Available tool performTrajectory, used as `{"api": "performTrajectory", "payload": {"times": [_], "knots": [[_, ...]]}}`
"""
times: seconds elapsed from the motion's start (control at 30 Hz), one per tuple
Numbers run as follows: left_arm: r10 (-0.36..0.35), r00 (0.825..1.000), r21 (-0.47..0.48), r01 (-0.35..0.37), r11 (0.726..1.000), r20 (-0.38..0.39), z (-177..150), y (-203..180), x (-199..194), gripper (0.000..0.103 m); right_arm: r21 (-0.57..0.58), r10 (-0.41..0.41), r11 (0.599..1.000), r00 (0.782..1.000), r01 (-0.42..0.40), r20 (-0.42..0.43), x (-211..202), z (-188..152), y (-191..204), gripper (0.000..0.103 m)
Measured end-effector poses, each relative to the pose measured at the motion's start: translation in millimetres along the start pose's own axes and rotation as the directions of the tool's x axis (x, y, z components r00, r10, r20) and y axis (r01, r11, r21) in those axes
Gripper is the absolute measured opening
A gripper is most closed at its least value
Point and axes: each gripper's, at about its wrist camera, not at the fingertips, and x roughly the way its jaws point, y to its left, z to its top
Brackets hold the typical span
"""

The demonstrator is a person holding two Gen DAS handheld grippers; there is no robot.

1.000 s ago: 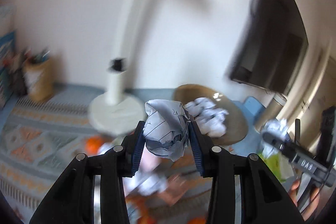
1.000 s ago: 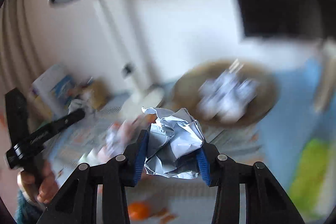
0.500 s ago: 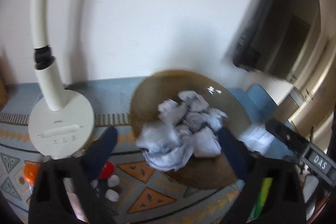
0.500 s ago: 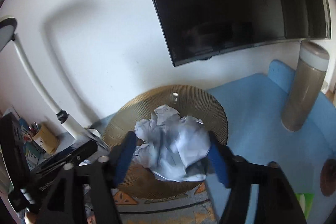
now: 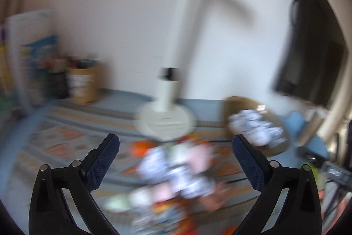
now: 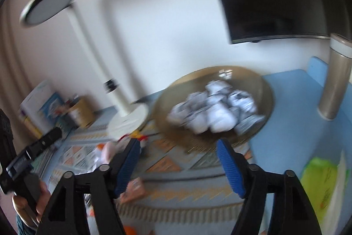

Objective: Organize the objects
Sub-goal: 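Carry both paper balls to the woven bowl and open both tools, then grasp the pale green plush ball with the left tool while the right grasps the orange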

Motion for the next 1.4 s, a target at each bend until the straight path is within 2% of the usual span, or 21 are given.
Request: {"api": "performTrajectory", "payload": {"times": [0.03,0.07,0.13,0.2,0.33,0.43,0.53,0.73,0.83,0.93,1.03,1.1,1.17,1.2,1.27,1.37,1.4], "knots": [[0.041,0.999,0.011,-0.041,0.999,-0.007,-9,14,-4,0.103,-0.014,0.01,1.0,1.0,-0.01,0.006,-2,-9,6,0.092],[0.083,0.996,0.025,-0.083,0.996,-0.026,-19,26,-4,0.102,-0.021,0.013,1.0,1.0,-0.013,0.017,-2,-18,12,0.094],[0.197,0.979,0.068,-0.193,0.979,-0.06,-40,46,3,0.102,-0.023,0.022,1.0,1.0,-0.022,0.018,0,-35,17,0.094],[0.259,0.963,0.075,-0.254,0.964,-0.07,-60,64,8,0.102,-0.029,0.03,0.999,0.999,-0.029,0.014,8,-49,20,0.094],[0.251,0.96,0.029,-0.249,0.968,-0.124,-86,84,21,0.102,-0.03,0.022,0.999,1.0,-0.022,-0.009,20,-70,19,0.094],[0.249,0.964,0.026,-0.247,0.969,-0.096,-83,85,18,0.102,-0.035,0.005,0.999,1.0,-0.006,-0.028,33,-79,16,0.094],[0.226,0.963,0.019,-0.226,0.974,-0.145,-85,89,25,0.102,-0.02,-0.003,1.0,0.999,0.002,-0.054,43,-82,11,0.094],[0.197,0.97,0.012,-0.198,0.98,-0.138,-88,88,21,0.102,0.015,-0.008,1.0,0.997,0.009,-0.071,45,-83,5,0.094],[0.158,0.975,0.005,-0.159,0.987,-0.155,-87,89,22,0.102,0.028,-0.005,1.0,0.997,0.008,-0.081,36,-91,13,0.094],[0.03,0.983,0.043,-0.022,0.999,-0.183,-79,82,25,0.102,0.027,0.086,0.996,0.984,-0.083,-0.153,22,-111,38,0.094],[-0.049,0.977,0.122,0.075,0.99,-0.21,-67,67,29,0.102,-0.05,0.136,0.988,0.972,-0.148,-0.19,-7,-125,71,0.094],[-0.086,0.966,0.2,0.137,0.97,-0.245,-59,55,39,0.102,-0.082,0.127,0.986,0.973,-0.145,-0.195,-19,-127,80,0.095],[-0.084,0.96,0.277,0.16,0.948,-0.267,-54,45,55,0.1,-0.092,0.121,0.985,0.967,-0.145,-0.223,-16,-127,83,0.095],[-0.097,0.95,0.293,0.187,0.938,-0.296,-52,42,66,0.089,-0.107,0.104,0.985,0.966,-0.133,-0.238,-11,-128,83,0.095],[-0.111,0.928,0.297,0.225,0.928,-0.356,-51,39,81,0.077,-0.129,0.059,0.987,0.96,-0.098,-0.274,5,-132,82,0.095],[-0.141,0.903,0.327,0.288,0.9,-0.406,-56,30,92,0.077,-0.117,0.083,0.985,0.941,-0.128,-0.328,22,-137,81,0.091],[-0.155,0.897,0.327,0.305,0.894,-0.413,-58,28,92,0.068,-0.125,0.077,0.984,0.94,-0.125,-0.332,24,-138,82,0.09]]}}
